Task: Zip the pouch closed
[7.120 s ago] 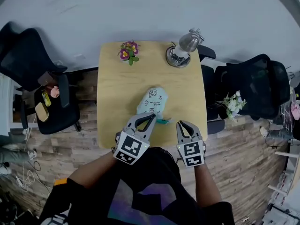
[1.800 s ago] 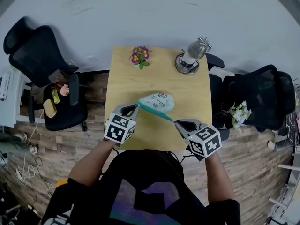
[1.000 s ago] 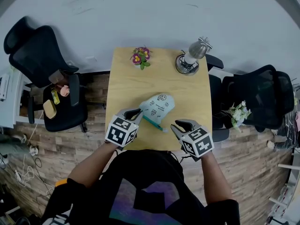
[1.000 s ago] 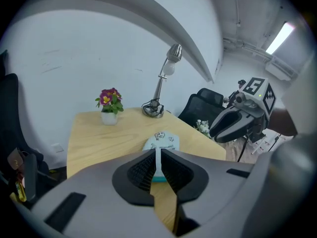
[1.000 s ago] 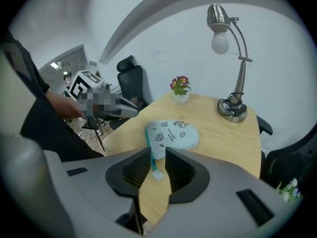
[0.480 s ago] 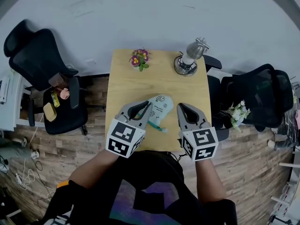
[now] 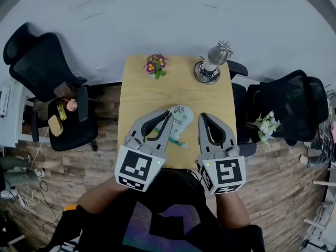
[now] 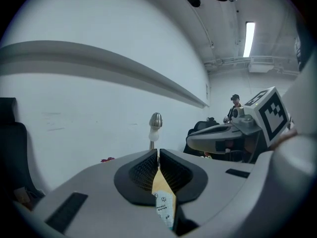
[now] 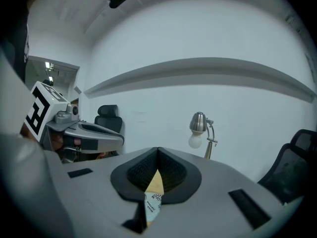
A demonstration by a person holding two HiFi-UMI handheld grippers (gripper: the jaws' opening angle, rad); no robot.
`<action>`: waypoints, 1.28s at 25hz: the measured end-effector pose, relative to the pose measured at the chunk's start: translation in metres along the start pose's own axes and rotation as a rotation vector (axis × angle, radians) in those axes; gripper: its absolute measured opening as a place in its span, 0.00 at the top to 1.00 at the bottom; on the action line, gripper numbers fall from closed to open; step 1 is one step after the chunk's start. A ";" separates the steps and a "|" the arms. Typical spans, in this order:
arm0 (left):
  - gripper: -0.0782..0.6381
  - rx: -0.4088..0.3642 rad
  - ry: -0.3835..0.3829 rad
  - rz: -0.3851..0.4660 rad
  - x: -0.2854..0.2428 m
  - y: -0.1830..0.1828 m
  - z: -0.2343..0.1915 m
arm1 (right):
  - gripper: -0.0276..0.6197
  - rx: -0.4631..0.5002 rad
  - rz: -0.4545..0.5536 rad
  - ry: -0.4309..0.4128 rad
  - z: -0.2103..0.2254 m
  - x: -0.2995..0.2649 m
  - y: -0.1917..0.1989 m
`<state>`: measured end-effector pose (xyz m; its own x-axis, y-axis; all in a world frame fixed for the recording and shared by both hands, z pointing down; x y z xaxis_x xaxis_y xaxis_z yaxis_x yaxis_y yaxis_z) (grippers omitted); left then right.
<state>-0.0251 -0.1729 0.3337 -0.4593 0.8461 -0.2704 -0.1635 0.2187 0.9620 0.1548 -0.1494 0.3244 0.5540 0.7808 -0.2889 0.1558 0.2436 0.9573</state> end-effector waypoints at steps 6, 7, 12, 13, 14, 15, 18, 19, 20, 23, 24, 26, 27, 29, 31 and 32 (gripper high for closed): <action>0.87 0.009 -0.003 0.003 0.008 0.002 0.007 | 0.93 0.014 0.014 0.033 -0.009 0.005 0.008; 0.87 0.004 -0.002 0.006 0.008 0.004 0.008 | 0.94 0.007 0.011 0.042 -0.010 0.006 0.010; 0.87 -0.004 0.000 0.000 0.006 0.010 0.010 | 0.94 -0.020 -0.019 0.061 -0.011 0.004 0.022; 0.87 -0.004 -0.001 0.000 0.005 0.010 0.010 | 0.94 -0.025 -0.023 0.060 -0.011 0.004 0.023; 0.87 -0.004 -0.002 0.000 0.005 0.011 0.010 | 0.94 -0.029 -0.026 0.058 -0.012 0.003 0.025; 0.87 -0.003 -0.004 -0.001 0.005 0.011 0.009 | 0.94 -0.033 -0.028 0.056 -0.012 0.003 0.026; 0.87 0.001 -0.008 -0.002 0.005 0.012 0.008 | 0.94 -0.038 -0.033 0.052 -0.013 0.001 0.029; 0.87 0.002 -0.009 -0.003 0.005 0.013 0.008 | 0.94 -0.038 -0.034 0.052 -0.013 0.001 0.029; 0.87 0.003 -0.009 -0.005 0.005 0.014 0.007 | 0.94 -0.039 -0.034 0.052 -0.013 0.001 0.030; 0.87 0.005 -0.009 -0.009 0.005 0.015 0.007 | 0.94 -0.042 -0.033 0.053 -0.013 0.000 0.030; 0.87 0.007 -0.010 -0.010 0.004 0.015 0.007 | 0.94 -0.043 -0.032 0.054 -0.012 0.000 0.030; 0.87 0.010 -0.012 -0.009 0.004 0.016 0.007 | 0.94 -0.044 -0.031 0.054 -0.012 0.000 0.030; 0.87 0.011 -0.012 -0.009 0.004 0.016 0.007 | 0.94 -0.045 -0.030 0.054 -0.012 0.000 0.030; 0.87 0.011 -0.011 -0.008 0.004 0.016 0.007 | 0.94 -0.046 -0.029 0.055 -0.012 0.000 0.030; 0.87 0.010 -0.010 -0.007 0.004 0.015 0.007 | 0.94 -0.046 -0.030 0.057 -0.012 0.000 0.030; 0.87 0.009 -0.010 -0.007 0.004 0.015 0.007 | 0.94 -0.046 -0.030 0.058 -0.011 0.001 0.030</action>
<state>-0.0230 -0.1631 0.3473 -0.4496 0.8491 -0.2771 -0.1585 0.2295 0.9603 0.1506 -0.1351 0.3531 0.5013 0.8042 -0.3193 0.1331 0.2930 0.9468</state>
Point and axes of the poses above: the fingertips, and each gripper's own axes: x backward along the fingers, z to its right, y out of its underside, the point moved 10 cm from there along x, backward along the fingers, and after that the axes turned 12 degrees about -y, right-handed, at the moved point
